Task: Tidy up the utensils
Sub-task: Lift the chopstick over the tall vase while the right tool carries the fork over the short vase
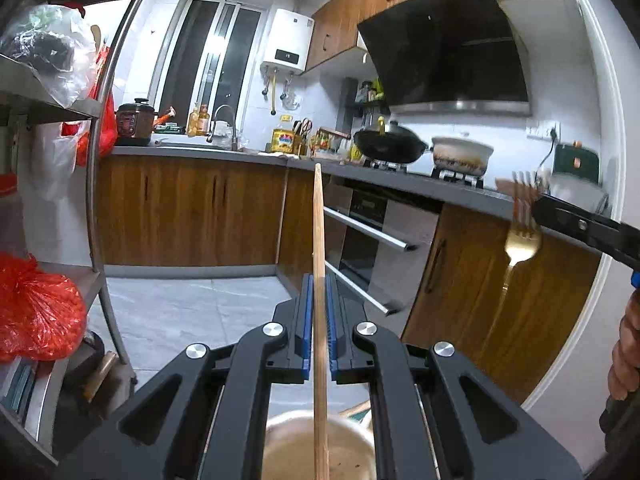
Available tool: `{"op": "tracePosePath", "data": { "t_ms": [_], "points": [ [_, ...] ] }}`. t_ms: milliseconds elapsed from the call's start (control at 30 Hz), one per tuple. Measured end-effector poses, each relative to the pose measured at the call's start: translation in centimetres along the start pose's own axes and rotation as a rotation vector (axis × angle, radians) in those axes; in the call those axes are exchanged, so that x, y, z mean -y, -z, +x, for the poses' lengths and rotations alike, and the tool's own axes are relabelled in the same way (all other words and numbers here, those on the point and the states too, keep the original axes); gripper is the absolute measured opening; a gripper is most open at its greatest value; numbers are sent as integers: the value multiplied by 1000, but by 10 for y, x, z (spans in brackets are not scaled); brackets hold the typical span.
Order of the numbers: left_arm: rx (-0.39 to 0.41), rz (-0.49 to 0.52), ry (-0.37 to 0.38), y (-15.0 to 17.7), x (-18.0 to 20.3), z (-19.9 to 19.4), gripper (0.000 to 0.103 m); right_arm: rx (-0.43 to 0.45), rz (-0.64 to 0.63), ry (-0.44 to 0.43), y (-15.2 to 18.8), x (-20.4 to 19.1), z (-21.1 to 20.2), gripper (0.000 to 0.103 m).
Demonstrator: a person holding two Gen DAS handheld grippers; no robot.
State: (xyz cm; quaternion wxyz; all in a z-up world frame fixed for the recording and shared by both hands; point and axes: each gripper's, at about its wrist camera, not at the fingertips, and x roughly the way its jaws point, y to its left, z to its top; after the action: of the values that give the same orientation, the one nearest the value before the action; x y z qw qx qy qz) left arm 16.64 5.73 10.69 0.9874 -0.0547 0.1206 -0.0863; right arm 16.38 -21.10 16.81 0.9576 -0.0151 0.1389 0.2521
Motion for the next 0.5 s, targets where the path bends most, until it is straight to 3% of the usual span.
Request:
{"op": "tracePosePath", "data": {
  "t_ms": [333,500],
  "points": [
    [-88,20,-3,45,-7,-20,6,-141,-19,-31,42,-5,37,5],
    [-137,50,-23,56,-7,-23,6,-169,4,-23,51,0,44,5]
  ]
}}
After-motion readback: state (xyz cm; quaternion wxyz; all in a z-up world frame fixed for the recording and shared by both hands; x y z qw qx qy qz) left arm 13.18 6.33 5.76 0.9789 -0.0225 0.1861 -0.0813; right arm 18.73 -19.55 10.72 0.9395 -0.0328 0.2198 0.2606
